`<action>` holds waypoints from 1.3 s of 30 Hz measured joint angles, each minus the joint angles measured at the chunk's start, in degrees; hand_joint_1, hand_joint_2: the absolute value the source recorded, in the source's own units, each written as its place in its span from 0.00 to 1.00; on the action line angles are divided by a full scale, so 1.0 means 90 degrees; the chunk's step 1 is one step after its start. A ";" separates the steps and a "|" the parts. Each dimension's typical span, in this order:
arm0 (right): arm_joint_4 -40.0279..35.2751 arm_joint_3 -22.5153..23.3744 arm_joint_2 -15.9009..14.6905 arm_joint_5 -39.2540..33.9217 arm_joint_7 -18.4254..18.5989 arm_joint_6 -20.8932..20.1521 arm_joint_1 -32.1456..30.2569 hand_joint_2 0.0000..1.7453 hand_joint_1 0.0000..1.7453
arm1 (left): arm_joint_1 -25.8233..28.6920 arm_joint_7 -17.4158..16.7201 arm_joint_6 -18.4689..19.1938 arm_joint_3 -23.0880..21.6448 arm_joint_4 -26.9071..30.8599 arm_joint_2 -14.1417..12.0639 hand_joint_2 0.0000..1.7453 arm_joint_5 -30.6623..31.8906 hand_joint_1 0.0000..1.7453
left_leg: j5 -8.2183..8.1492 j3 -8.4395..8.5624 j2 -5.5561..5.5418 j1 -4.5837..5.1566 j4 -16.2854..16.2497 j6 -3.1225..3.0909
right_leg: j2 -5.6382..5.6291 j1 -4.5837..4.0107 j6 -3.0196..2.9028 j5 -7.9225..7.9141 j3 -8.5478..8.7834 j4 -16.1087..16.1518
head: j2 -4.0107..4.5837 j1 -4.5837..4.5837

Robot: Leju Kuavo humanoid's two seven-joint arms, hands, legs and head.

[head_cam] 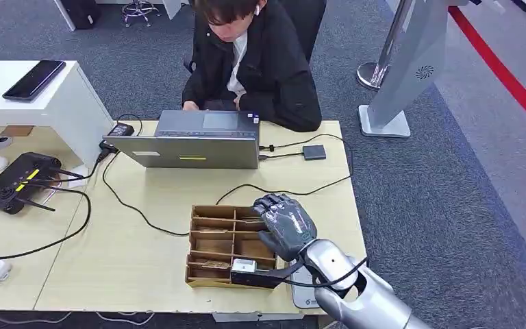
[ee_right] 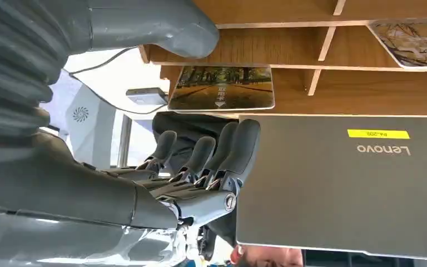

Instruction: Pass the card to the sensor for recognition and then transmit it.

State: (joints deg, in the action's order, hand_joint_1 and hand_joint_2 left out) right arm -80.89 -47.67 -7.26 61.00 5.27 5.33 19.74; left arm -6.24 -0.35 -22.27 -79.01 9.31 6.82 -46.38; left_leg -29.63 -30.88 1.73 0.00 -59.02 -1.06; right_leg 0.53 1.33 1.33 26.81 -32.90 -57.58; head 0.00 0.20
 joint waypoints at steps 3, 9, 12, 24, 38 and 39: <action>0.0000 0.0000 0.0000 0.0000 -0.0002 0.0000 0.0000 1.00 0.44 | 0.0000 0.0000 -0.0002 0.0000 0.0000 0.0000 0.00 0.0000 0.00 | 0.0000 0.0000 0.0000 0.0000 0.0000 0.0000 | 0.0000 0.0000 0.0000 0.0000 0.0000 0.0000 | 0.0000 0.0000; 0.0002 0.0000 0.0000 0.0000 -0.0002 -0.0007 0.0000 1.00 0.62 | 0.0000 0.0000 -0.0002 -0.0002 0.0000 0.0000 0.00 -0.0010 0.00 | 0.0000 0.0000 0.0000 0.0000 0.0000 0.0000 | 0.0000 0.0000 0.0000 0.0000 0.0000 0.0000 | 0.0000 0.0000; 0.0014 0.0000 0.0000 0.0000 -0.0002 -0.0007 0.0002 1.00 0.72 | 0.0000 0.0000 -0.0002 -0.0002 0.0000 0.0000 0.00 -0.0010 0.00 | 0.0000 0.0000 0.0000 0.0000 0.0000 0.0000 | 0.0000 0.0000 0.0000 0.0000 0.0000 0.0000 | 0.0000 0.0000; 0.0049 0.0000 0.0002 -0.0005 0.0000 -0.0027 0.0056 1.00 0.91 | 0.0000 0.0000 -0.0010 -0.0005 0.0000 0.0000 0.00 -0.0039 0.00 | 0.0000 0.0000 0.0000 0.0000 0.0000 0.0000 | 0.0000 0.0000 0.0000 0.0000 0.0000 0.0000 | 0.0000 0.0000; -0.0165 0.0054 0.0112 0.0318 -0.0216 0.0756 -0.0095 1.00 1.00 | 0.0001 0.0029 -0.0017 -0.0017 0.0000 0.0000 0.00 -0.0092 0.00 | 0.0000 0.0001 0.0000 0.0000 0.0000 0.0000 | 0.0000 -0.0001 0.0000 0.0001 -0.0001 0.0000 | 0.0000 0.0000; -0.0226 0.0090 0.0129 0.0369 -0.0248 0.0853 -0.0136 1.00 1.00 | 0.0002 0.0032 -0.0019 -0.0022 0.0000 0.0000 0.00 -0.0104 0.00 | 0.0000 0.0000 0.0000 0.0000 0.0000 0.0000 | 0.0000 -0.0001 0.0000 0.0001 -0.0001 0.0000 | 0.0000 0.0002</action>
State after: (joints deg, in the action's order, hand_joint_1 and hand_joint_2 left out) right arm -82.93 -46.86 -6.10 64.33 3.04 13.01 18.52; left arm -6.23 -0.07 -22.45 -79.21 9.31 6.82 -47.32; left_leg -29.63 -30.88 1.73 0.00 -59.01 -1.06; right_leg 0.53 1.32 1.33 26.82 -32.91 -57.58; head 0.00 0.22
